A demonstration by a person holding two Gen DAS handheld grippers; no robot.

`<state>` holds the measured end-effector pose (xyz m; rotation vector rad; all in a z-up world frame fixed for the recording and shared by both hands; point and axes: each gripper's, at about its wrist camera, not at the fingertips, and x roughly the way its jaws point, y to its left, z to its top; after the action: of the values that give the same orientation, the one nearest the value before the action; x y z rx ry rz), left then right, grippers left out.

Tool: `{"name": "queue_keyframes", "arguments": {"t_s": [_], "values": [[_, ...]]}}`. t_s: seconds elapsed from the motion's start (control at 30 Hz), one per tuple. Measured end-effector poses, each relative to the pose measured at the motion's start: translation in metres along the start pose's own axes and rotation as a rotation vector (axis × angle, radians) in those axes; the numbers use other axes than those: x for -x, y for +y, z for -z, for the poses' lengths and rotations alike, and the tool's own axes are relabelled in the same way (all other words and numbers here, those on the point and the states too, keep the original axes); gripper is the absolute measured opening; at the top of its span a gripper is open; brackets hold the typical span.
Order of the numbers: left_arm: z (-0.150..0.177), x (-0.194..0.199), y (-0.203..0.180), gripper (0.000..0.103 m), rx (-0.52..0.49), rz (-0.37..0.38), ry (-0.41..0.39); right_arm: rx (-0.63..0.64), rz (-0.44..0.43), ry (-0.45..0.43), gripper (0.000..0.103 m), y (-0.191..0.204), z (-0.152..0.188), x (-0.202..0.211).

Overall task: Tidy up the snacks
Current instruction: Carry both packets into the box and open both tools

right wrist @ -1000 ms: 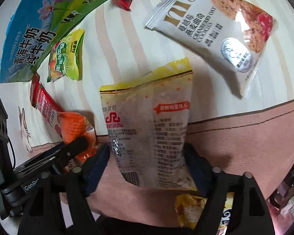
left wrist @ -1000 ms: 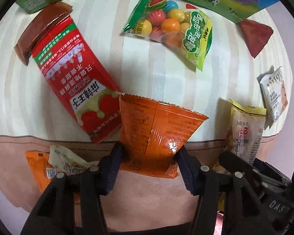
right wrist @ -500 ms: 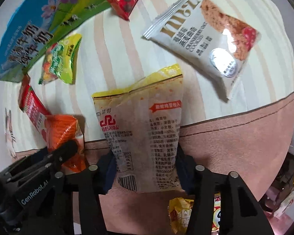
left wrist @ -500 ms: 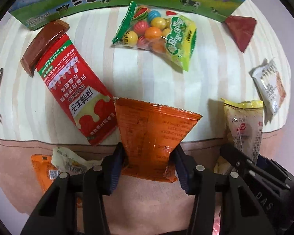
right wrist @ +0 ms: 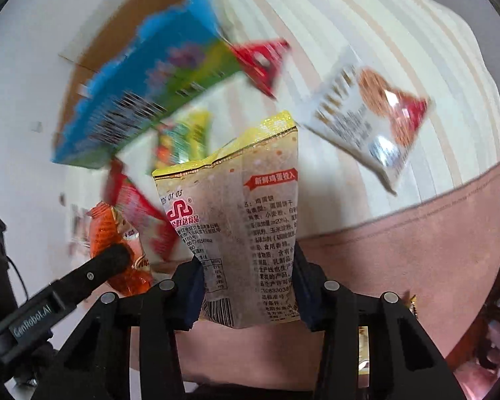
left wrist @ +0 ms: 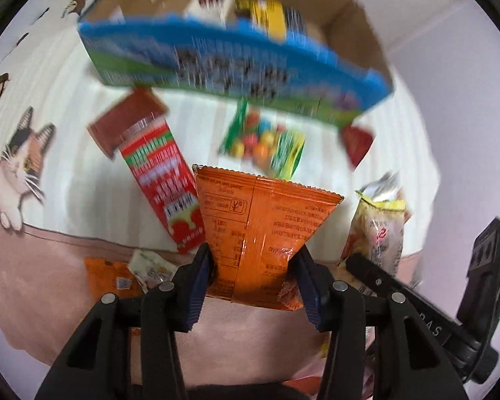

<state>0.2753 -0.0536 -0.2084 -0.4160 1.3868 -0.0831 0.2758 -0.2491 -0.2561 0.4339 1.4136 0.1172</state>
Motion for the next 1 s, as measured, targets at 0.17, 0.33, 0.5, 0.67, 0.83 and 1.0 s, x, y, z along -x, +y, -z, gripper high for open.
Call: {"name": "queue_keyframes", "arguments": {"t_s": [0.17, 0.33, 0.5, 0.67, 0.83, 1.0], "values": [[-0.046, 0.048, 0.018, 0.046, 0.032, 0.051, -0.074, 0.035, -0.098, -0.053, 0.048, 0.038, -0.029, 0.035], [-0.106, 0.073, 0.034, 0.046, 0.091, 0.067, -0.102, 0.096, -0.155, -0.1, 0.048, 0.1, -0.076, 0.055], [-0.178, 0.078, 0.05, 0.046, 0.124, -0.003, -0.115, 0.111, -0.169, -0.113, 0.048, 0.152, -0.127, 0.042], [-0.236, 0.059, 0.066, 0.046, 0.153, -0.056, -0.066, 0.075, -0.183, -0.061, 0.048, 0.192, -0.178, 0.003], [-0.272, 0.031, 0.076, 0.046, 0.15, -0.084, 0.014, 0.044, -0.17, 0.002, 0.048, 0.215, -0.214, -0.045], [-0.286, -0.002, 0.088, 0.046, 0.142, -0.124, 0.096, 0.022, -0.137, 0.071, 0.048, 0.214, -0.223, -0.094]]}}
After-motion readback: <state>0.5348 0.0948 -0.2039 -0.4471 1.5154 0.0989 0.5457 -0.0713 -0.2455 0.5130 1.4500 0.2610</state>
